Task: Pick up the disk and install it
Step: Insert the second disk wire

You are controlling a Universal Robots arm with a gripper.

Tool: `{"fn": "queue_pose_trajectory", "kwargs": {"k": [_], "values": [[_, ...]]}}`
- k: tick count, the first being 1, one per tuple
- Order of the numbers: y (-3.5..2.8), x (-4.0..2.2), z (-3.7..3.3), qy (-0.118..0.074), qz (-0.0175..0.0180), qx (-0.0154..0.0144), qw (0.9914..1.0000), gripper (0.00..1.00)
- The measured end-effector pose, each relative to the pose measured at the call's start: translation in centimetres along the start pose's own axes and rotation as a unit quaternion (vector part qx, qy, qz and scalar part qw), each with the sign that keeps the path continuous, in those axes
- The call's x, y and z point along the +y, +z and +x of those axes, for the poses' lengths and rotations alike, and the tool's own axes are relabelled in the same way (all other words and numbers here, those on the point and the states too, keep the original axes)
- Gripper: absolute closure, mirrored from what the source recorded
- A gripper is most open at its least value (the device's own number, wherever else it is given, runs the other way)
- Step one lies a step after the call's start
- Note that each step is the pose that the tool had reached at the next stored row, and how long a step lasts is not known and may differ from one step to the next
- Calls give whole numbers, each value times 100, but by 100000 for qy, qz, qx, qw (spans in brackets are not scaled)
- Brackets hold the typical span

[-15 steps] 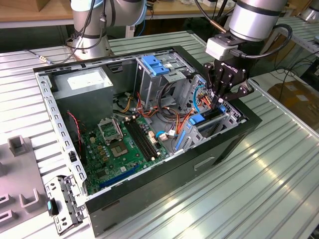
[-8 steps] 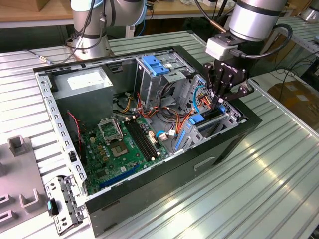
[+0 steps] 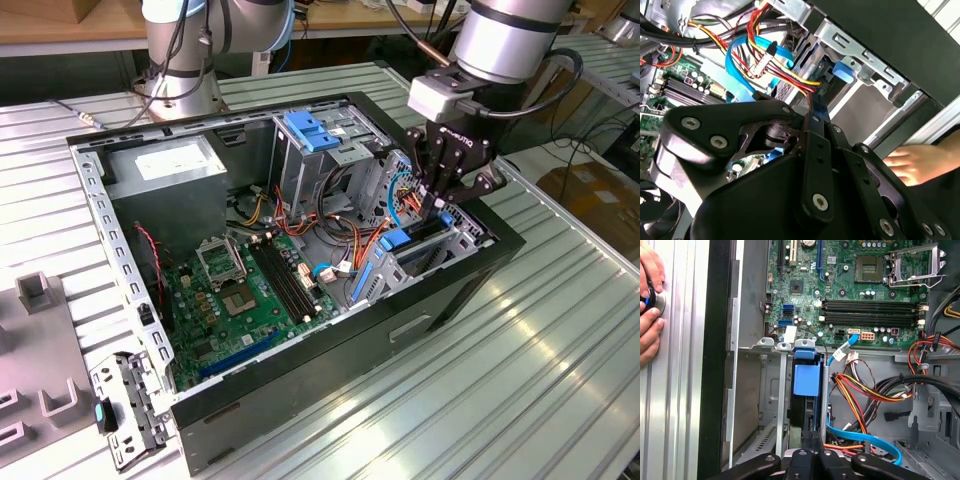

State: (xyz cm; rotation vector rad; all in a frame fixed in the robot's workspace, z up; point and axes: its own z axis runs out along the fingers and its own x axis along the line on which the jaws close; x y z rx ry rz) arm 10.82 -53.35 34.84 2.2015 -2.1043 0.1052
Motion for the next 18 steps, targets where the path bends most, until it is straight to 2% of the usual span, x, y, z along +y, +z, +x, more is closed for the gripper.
{"fn": "queue_pose_trajectory", "kwargs": {"k": [4,6,10,13,18], "values": [[-13,3,1,1,5,-87,100000,89],[-61,4,7,-1,7,-156,100000,89],[-107,5,12,-1,10,-229,100000,89],[-109,6,12,-9,10,-227,100000,89],[-108,45,10,-58,17,-225,100000,89]]}}
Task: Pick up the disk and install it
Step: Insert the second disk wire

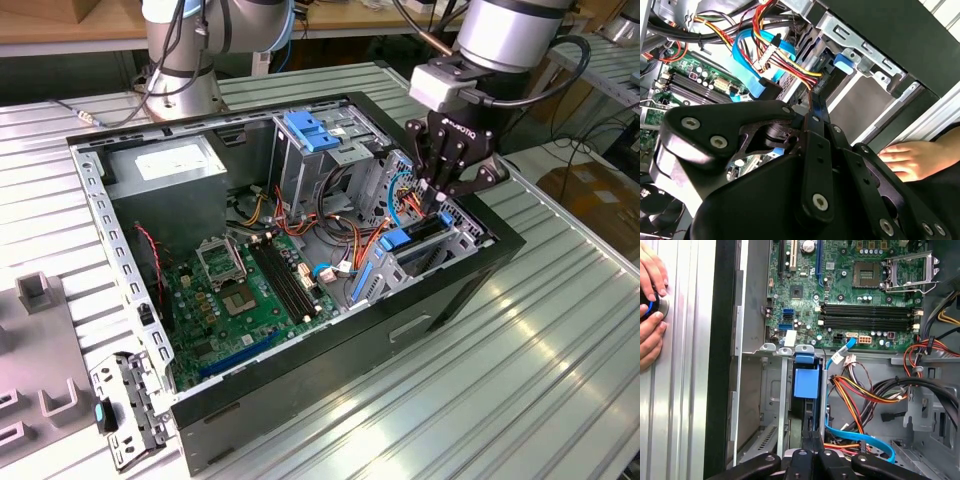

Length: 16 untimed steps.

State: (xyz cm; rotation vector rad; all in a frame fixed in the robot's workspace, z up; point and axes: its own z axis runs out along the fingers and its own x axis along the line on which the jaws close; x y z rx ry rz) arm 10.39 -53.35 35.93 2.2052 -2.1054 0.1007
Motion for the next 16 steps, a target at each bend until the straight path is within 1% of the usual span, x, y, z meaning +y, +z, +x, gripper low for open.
{"fn": "queue_pose_trajectory", "kwargs": {"k": [5,8,12,14,16], "values": [[1,46,-2,-10,-2,0,100000,89],[-1,47,-2,-49,6,1,100000,89],[-49,48,3,-46,7,-4,100000,89],[-99,49,9,-47,6,-7,100000,89],[-133,50,9,-50,6,-1,100000,89]]}}
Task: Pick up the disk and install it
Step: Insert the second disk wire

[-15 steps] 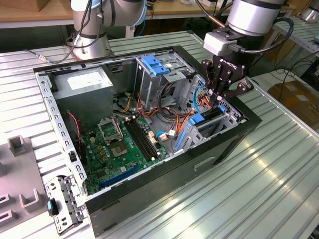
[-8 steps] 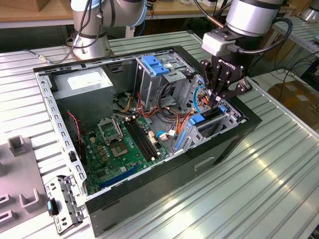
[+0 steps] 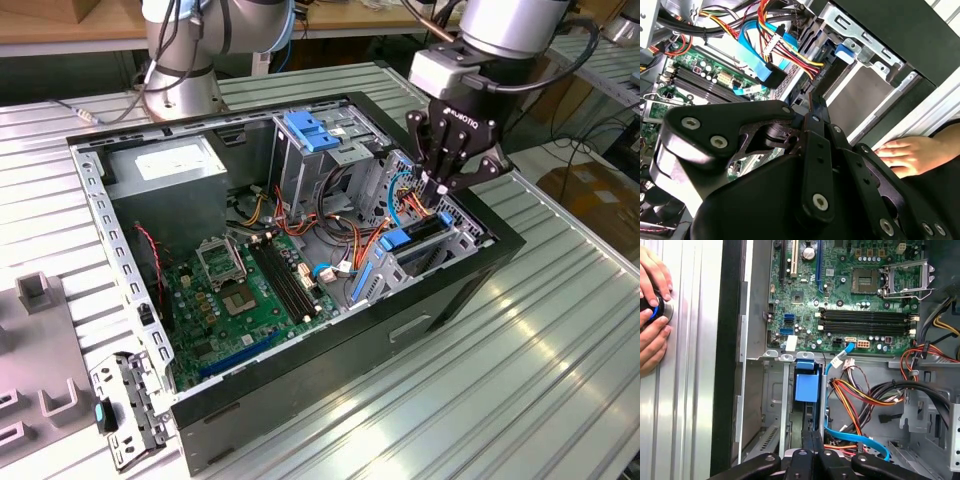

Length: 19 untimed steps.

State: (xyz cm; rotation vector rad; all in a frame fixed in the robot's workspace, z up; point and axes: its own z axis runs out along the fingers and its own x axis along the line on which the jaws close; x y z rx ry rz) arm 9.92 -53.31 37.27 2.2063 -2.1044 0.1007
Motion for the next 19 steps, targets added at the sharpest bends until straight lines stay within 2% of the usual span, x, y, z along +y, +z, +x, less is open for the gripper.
{"fn": "queue_pose_trajectory", "kwargs": {"k": [7,11,14,17,19], "values": [[-66,4,-14,6,-3,3,100000,89],[-74,41,-15,3,0,-18,100000,89],[-146,43,-15,0,1,-16,100000,89],[-209,43,-43,1,-1,-5,100000,89],[-244,42,-74,7,-15,265,100000,89]]}}
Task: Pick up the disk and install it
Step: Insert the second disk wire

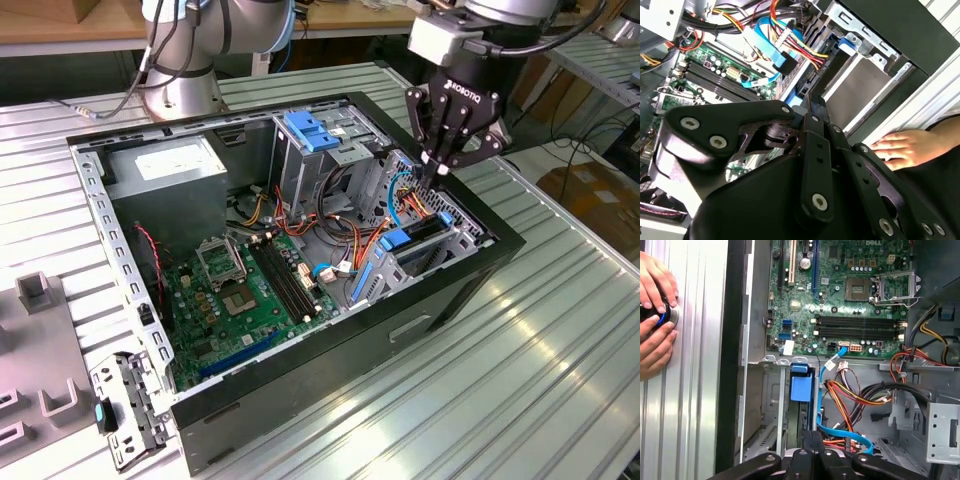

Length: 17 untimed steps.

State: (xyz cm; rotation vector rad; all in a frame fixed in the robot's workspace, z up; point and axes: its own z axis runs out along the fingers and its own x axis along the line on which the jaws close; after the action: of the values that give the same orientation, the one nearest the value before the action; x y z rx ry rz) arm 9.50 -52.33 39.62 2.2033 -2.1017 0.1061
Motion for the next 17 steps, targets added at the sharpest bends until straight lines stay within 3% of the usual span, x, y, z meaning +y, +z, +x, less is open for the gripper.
{"fn": "queue_pose_trajectory", "kwargs": {"k": [5,9,13,14,15,17], "values": [[-48,-4,-56,2,-40,139,100000,89],[-65,-37,-195,-20,-291,696,99997,89],[-74,-66,-282,-16,-471,1802,99983,89],[-77,-73,-306,-20,-591,2202,99974,89],[-78,-83,-337,-37,-810,2828,99957,89],[-71,-93,-367,-66,-1086,3195,99943,89]]}}
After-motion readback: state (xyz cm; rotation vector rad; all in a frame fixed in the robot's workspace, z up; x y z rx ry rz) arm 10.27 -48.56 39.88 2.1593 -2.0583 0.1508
